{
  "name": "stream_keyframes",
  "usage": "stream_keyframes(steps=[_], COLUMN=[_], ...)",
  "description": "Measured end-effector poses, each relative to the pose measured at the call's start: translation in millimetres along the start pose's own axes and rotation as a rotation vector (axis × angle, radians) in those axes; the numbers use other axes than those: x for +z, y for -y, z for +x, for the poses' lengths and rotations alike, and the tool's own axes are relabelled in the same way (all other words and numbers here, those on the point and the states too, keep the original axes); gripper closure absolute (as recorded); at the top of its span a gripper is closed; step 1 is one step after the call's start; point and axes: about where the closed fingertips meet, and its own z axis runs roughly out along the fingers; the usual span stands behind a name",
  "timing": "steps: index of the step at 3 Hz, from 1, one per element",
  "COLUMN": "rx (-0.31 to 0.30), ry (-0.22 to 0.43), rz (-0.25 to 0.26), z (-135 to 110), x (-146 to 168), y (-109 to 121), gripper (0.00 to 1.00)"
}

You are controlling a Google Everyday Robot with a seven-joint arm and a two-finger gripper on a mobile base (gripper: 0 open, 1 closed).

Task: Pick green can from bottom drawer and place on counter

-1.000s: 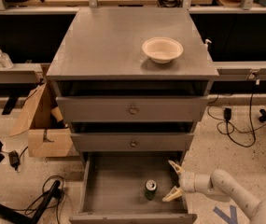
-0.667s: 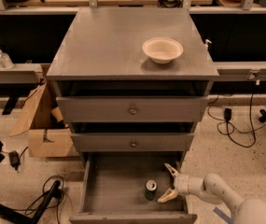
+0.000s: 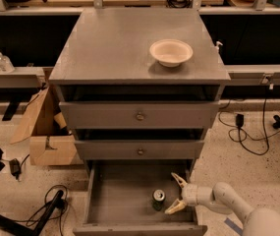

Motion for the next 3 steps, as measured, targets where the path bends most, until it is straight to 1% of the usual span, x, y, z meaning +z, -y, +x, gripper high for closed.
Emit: stream_keyframes(steps=[1, 2, 3], rx=[0.006, 0.010, 0.004], ry=[0.052, 0.103, 0.122], rz=[-0.056, -0.126, -0.181], z=[0, -2, -2], x=[23, 45, 61], y=[-15, -34, -50], gripper=[0.00, 0.18, 0.41])
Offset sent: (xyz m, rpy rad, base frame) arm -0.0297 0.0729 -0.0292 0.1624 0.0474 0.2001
